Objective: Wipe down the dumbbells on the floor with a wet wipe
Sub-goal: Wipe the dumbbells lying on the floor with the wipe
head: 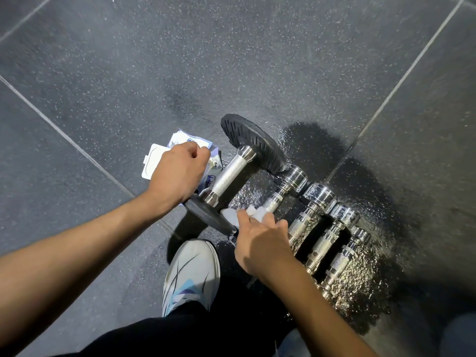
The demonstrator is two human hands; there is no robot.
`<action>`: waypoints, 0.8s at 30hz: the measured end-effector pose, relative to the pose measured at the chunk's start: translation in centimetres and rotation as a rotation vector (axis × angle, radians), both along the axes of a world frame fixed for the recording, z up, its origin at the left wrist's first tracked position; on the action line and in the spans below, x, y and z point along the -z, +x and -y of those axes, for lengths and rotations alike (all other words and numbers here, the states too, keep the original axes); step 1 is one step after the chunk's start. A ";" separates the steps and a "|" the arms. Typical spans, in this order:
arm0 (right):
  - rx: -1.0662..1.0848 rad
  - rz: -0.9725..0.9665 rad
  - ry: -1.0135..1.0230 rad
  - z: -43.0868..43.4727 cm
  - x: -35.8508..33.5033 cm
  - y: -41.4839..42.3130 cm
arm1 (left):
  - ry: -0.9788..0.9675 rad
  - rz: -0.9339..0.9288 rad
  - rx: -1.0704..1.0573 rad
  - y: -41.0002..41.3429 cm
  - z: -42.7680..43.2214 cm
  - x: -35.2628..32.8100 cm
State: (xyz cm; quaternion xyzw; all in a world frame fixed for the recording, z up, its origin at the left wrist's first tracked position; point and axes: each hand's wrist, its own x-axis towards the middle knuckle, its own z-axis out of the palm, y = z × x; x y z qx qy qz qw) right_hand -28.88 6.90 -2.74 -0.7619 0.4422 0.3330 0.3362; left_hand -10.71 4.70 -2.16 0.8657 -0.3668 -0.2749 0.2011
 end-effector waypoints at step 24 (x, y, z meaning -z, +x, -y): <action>0.132 0.052 0.161 1.7 -2.8 -3.7 | -0.002 0.018 0.003 0.1 0.0 0.5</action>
